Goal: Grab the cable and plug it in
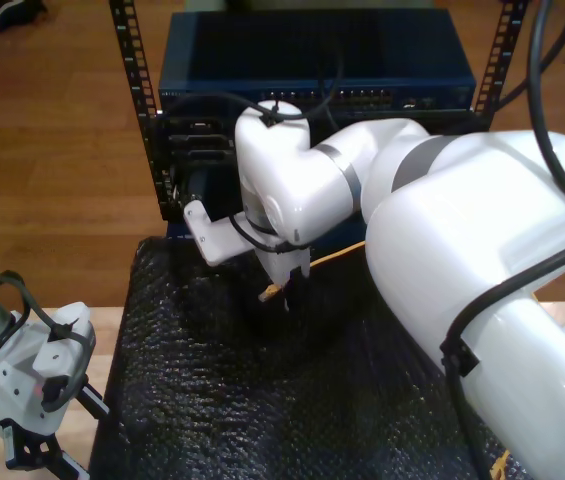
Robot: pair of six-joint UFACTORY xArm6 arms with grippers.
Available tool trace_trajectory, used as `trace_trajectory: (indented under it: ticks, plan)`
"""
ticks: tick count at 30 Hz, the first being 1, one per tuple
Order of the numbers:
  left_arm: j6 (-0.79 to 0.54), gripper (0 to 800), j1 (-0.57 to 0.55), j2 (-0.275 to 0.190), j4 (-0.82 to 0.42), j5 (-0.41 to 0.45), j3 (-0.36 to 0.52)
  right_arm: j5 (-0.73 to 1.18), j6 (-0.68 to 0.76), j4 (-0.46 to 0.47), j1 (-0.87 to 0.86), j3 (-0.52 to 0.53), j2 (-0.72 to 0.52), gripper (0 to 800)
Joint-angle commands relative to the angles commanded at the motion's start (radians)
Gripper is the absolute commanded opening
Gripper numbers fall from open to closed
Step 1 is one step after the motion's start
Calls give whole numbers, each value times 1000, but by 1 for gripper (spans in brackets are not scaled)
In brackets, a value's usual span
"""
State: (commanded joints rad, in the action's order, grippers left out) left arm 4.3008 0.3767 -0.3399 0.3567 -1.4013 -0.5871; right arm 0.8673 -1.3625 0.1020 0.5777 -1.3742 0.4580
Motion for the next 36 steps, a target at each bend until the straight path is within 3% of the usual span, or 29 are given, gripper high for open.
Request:
trace_trajectory:
  ticks: [27, 36]
  plan:
    - [2, 800, 0, 3, 0, 0, 0, -103, 0, 28, -11, 40, -9, 474]
    - [5, 800, 0, 3, 0, 0, 0, -106, 0, 29, -9, 40, -11, 381]
